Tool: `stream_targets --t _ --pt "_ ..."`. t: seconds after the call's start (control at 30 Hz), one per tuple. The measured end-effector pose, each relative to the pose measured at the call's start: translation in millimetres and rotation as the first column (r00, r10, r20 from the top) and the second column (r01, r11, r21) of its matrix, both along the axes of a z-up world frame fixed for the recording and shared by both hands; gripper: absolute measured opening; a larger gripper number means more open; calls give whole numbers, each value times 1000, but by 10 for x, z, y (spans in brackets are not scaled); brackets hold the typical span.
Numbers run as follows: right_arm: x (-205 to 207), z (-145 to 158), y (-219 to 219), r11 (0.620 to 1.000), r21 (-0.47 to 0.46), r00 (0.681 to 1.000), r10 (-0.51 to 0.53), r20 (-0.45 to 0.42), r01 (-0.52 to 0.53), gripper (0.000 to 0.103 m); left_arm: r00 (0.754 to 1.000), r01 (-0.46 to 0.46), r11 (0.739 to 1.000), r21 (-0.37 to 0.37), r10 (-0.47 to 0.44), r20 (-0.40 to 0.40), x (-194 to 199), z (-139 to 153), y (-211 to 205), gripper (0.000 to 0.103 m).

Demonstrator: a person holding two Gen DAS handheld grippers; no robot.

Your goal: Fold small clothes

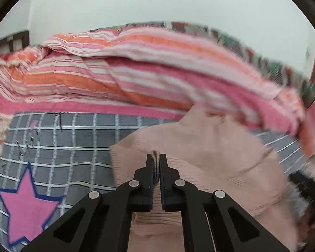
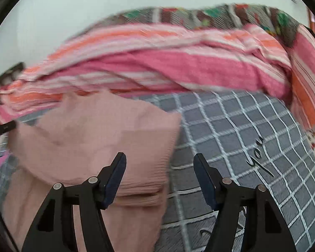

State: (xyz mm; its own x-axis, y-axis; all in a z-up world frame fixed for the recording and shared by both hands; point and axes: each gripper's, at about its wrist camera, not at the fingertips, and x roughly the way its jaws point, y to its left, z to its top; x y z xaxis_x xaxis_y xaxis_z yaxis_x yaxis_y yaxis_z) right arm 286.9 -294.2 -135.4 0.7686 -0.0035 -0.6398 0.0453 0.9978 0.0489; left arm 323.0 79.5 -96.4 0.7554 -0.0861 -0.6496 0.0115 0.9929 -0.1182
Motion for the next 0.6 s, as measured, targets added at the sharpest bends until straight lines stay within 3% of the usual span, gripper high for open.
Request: stream_targets --t 0.1,0.2,0.27,0.33,0.37,0.4,0.43,0.47,0.5,0.6 --pt "116 -239 -65 1000 15 997 -26 -75 27 65 993 -14 995 96 25 -113 113 -405 -29 6" --pt "115 -231 -147 997 64 997 -37 -75 42 65 992 -7 999 32 11 -123 61 -537 49 9" --pt "118 -216 -115 998 62 997 -9 -76 14 65 992 7 1000 -14 -9 -125 43 -488 78 16" --pt "206 -246 -40 998 53 991 44 -123 -38 65 992 22 998 -54 -28 -120 30 -444 88 33" --pt "232 -254 -10 999 31 990 37 -134 -33 64 992 25 999 -49 -31 -123 36 -450 62 34" --pt "233 -239 15 999 23 991 43 -127 -40 47 991 23 1000 -19 -26 -128 46 -470 30 34" --pt "222 -215 33 997 38 991 76 -112 -72 28 992 24 1000 3 -24 -123 44 -491 3 24" --pt "212 -200 51 996 37 991 88 -103 -85 17 993 29 999 19 -26 -117 35 -510 -30 15" --pt "191 -188 62 996 24 992 82 -92 -81 16 992 35 999 30 -31 -120 45 -525 -43 6" --pt "111 -133 -34 996 72 997 64 -37 -62 14 998 32 999 -5 -32 -50 -14 -385 -24 6"
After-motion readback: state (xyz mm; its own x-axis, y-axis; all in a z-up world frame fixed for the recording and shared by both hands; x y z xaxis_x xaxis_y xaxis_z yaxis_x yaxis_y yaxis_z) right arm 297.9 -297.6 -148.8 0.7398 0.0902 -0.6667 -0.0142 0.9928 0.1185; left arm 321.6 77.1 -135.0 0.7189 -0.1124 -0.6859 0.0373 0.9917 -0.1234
